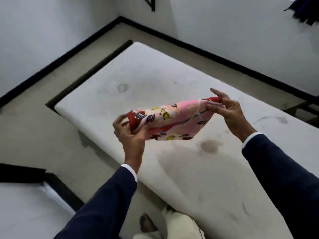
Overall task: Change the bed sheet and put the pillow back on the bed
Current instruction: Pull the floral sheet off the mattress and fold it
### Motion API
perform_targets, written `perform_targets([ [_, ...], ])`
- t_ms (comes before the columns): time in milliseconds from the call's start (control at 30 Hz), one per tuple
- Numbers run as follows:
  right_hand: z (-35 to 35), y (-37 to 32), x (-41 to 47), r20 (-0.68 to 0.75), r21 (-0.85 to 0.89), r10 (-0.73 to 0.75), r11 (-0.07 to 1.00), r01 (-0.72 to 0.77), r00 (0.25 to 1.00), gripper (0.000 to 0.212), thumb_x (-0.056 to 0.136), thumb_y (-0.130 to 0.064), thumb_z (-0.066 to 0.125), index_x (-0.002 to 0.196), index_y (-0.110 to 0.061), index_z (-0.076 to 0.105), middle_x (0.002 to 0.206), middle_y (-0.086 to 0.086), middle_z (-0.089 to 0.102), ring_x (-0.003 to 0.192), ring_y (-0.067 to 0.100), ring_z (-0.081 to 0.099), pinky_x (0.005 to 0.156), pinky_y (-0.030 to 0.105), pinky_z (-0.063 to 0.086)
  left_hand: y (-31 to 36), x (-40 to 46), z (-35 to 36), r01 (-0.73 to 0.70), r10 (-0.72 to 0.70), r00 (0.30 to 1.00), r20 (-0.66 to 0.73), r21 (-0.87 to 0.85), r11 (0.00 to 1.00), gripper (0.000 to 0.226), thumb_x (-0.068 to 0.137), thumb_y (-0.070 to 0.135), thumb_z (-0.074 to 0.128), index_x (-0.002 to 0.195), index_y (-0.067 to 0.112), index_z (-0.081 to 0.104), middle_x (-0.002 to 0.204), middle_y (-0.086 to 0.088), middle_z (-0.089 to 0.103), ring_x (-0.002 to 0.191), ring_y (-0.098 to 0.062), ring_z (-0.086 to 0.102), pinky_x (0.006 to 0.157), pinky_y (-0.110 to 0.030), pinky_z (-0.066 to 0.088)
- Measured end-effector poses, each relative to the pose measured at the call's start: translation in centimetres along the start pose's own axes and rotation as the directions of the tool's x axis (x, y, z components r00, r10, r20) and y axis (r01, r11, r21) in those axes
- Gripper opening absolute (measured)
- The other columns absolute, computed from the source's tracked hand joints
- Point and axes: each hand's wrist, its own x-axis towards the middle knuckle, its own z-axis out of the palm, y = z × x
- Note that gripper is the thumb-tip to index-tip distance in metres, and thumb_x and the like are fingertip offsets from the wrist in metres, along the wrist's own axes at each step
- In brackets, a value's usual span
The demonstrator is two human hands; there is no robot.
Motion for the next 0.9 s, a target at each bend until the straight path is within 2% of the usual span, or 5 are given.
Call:
perform_targets([
  [100,-0.3,-3.5,-0.9,-0.056,0.128,-0.097,0.986,0.103,0.994,0.025,0.085,-0.013,0.075,0.109,-0.013,0.077,0.120,0.008,0.072,0.125,0.028,0.059,0.101,0.034,0.048,3.8,2.1,-0.3,-0.301,0.283,0.950,0.135,0.146,0.942,0.047,0.084,0.021,0.082,0.117,0.049,0.066,0.149,0.004,0.042,0.137,-0.010,0.045,0.110,-0.034,0.045],
  [233,-0.6,-5.4,-1.0,-0.082,0.220,-0.083,0.971,0.099,0.993,0.028,0.092,-0.016,0.068,0.117,-0.003,0.071,0.111,0.011,0.072,0.105,0.026,0.064,0.092,0.035,0.051,5.1,4.1,0.0,-0.274,0.248,0.934,0.258,0.071,0.959,0.032,0.086,0.022,0.080,0.110,0.005,0.068,0.114,-0.012,0.070,0.105,-0.019,0.068,0.089,-0.055,0.056],
  [433,-0.5,-4.6,-0.3,-0.065,0.284,0.076,0.957,-0.055,0.995,0.031,0.091,-0.017,0.067,0.119,-0.004,0.068,0.103,0.008,0.071,0.093,0.022,0.067,0.077,0.029,0.056,4.8,5.1,1.4,-0.243,0.184,0.899,0.398,0.102,0.965,0.043,0.085,0.014,0.079,0.119,0.006,0.054,0.120,-0.006,0.066,0.108,-0.021,0.067,0.085,-0.041,0.060],
  [600,-1.3,-0.5,2.5,0.014,0.226,0.211,0.952,-0.209,0.977,0.038,0.089,-0.010,0.071,0.125,-0.007,0.059,0.114,0.017,0.069,0.095,0.028,0.069,0.080,0.035,0.059,0.8,8.8,3.2,-0.128,-0.036,0.866,0.500,0.289,0.949,0.073,0.075,0.031,0.089,0.130,0.036,0.041,0.119,0.013,0.069,0.107,-0.012,0.070,0.088,-0.041,0.058],
  [900,-0.2,20.1,4.0,-0.146,-0.325,0.685,0.649,-0.688,0.714,0.061,0.090,-0.037,0.071,0.135,-0.015,0.036,0.135,0.018,0.053,0.116,0.030,0.058,0.097,0.043,0.050,-17.1,11.8,2.4,0.134,-0.519,0.814,0.262,0.784,0.606,0.102,0.070,0.020,0.091,0.147,0.014,0.025,0.139,-0.017,0.040,0.127,-0.031,0.048,0.107,-0.045,0.044],
])
